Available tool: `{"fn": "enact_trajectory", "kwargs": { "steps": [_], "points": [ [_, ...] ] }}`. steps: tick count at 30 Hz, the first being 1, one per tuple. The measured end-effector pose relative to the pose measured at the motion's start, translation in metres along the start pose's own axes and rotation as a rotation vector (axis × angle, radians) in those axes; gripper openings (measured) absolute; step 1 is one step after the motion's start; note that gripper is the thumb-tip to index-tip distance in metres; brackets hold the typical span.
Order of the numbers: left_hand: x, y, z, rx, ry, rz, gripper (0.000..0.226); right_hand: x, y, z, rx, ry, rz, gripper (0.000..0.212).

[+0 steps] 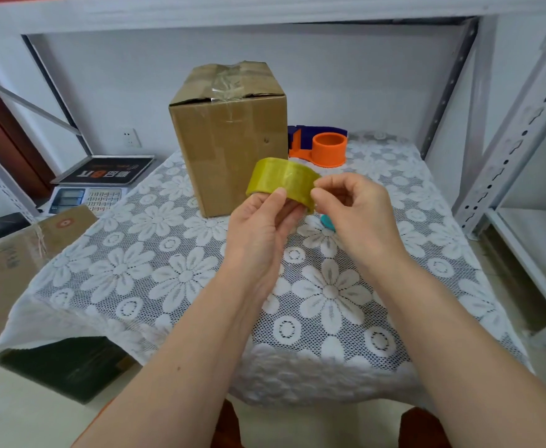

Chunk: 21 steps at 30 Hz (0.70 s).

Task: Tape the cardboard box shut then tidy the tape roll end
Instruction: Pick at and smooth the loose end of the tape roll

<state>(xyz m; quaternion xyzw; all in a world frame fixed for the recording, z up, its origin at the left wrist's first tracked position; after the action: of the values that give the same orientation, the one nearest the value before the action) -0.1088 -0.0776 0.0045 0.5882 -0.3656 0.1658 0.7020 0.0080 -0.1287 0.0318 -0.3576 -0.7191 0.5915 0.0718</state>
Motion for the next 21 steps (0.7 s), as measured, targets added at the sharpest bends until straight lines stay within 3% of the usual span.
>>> {"fn": "enact_trajectory", "kwargs": {
  "steps": [4,8,16,21],
  "points": [
    [0.0007,-0.0024,0.0017,0.007,0.017,0.005,0.025,0.0006,-0.0032,0.0038,-0.051,0.097,0.074,0.012],
    [0.0024,-0.0036,0.0030,0.024,0.027,-0.037,0.024,0.0013,-0.0064,0.0070,-0.102,0.162,0.140,0.004],
    [0.0013,-0.0045,0.0021,0.061,-0.002,-0.138,0.010,0.0044,-0.0076,0.0046,-0.192,0.098,0.284,0.004],
    [0.0032,-0.0042,0.0015,0.055,-0.029,-0.192,0.009,0.0021,-0.0061,0.0013,-0.129,0.034,0.282,0.005]
  ]
}}
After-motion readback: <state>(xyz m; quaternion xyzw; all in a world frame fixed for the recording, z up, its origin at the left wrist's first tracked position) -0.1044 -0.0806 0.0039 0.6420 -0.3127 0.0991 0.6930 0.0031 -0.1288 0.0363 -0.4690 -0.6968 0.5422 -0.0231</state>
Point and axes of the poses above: each hand's wrist, its own z-axis away from the middle knuckle, its own x-axis out of the palm, y = z × x, the point moved 5 cm from there along -z, towards the middle knuckle, and after that the axes turned 6 degrees about z, right-handed, at the moved point
